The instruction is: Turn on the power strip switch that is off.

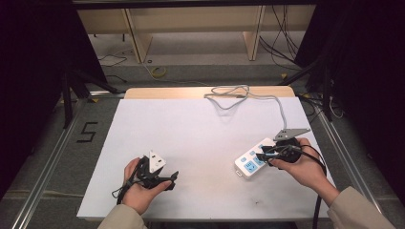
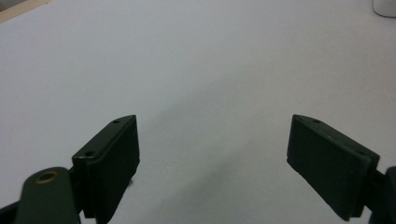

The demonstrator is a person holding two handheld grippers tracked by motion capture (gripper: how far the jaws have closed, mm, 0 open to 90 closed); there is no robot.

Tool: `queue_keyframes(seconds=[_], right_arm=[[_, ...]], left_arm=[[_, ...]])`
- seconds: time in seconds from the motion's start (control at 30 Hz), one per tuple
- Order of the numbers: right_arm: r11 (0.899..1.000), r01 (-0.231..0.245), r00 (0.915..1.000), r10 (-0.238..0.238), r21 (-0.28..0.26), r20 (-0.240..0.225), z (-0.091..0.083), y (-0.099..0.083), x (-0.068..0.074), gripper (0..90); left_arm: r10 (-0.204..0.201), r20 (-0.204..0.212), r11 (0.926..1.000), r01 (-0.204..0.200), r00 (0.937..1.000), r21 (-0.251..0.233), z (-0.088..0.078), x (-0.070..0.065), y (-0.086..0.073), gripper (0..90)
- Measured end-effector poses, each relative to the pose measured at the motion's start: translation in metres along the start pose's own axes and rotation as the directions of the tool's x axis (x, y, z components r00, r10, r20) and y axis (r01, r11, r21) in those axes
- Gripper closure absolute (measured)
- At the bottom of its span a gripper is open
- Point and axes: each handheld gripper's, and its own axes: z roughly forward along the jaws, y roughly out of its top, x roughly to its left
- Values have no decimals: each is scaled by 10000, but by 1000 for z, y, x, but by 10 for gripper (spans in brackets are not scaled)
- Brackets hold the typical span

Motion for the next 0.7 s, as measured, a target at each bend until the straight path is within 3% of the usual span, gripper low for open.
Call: queue_keyframes(seconds=[0.7], right_arm=[[9994, -176, 9998, 176, -301, 3, -15, -14, -2, 594]], left_arm=[[-6, 3, 10000, 6, 10000, 29, 0, 0, 0, 166]])
